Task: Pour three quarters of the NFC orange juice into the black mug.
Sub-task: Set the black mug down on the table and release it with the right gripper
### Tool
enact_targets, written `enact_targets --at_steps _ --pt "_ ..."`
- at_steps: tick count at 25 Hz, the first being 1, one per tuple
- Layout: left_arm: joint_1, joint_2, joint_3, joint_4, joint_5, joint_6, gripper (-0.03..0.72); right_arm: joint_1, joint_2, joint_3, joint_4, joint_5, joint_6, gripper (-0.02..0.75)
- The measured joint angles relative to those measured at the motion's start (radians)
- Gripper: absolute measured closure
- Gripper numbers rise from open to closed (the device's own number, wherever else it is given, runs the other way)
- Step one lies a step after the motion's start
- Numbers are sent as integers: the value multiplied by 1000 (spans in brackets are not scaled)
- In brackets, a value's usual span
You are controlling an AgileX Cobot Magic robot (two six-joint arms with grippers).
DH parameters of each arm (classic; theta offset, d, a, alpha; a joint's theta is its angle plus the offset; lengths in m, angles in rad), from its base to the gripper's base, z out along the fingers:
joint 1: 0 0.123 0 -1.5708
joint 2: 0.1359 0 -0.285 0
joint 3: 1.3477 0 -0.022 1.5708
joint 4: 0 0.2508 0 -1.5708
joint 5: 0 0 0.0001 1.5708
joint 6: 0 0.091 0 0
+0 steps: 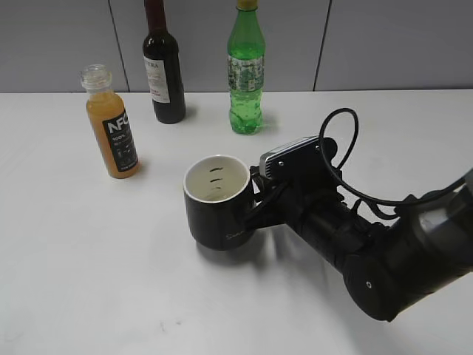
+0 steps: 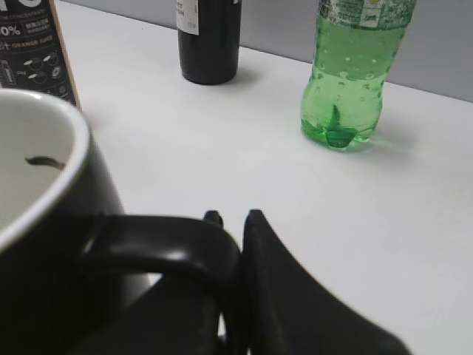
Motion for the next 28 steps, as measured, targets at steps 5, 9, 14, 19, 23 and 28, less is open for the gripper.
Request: enact_targets --at_steps 5,9,14,19,23,28 --pt "0 0 0 0 0 0 452 0 38 -32 10 0 0 693" --pt "0 0 0 0 0 0 452 0 67 -40 26 0 5 694" --pt "0 0 0 0 0 0 452 0 92 -48 48 0 16 694" --pt "0 0 0 0 0 0 452 0 101 -49 49 0 34 691" --pt "0 0 0 0 0 0 452 0 101 -50 49 -4 39 672" --pt "0 0 0 0 0 0 452 0 101 -50 50 -27 52 599"
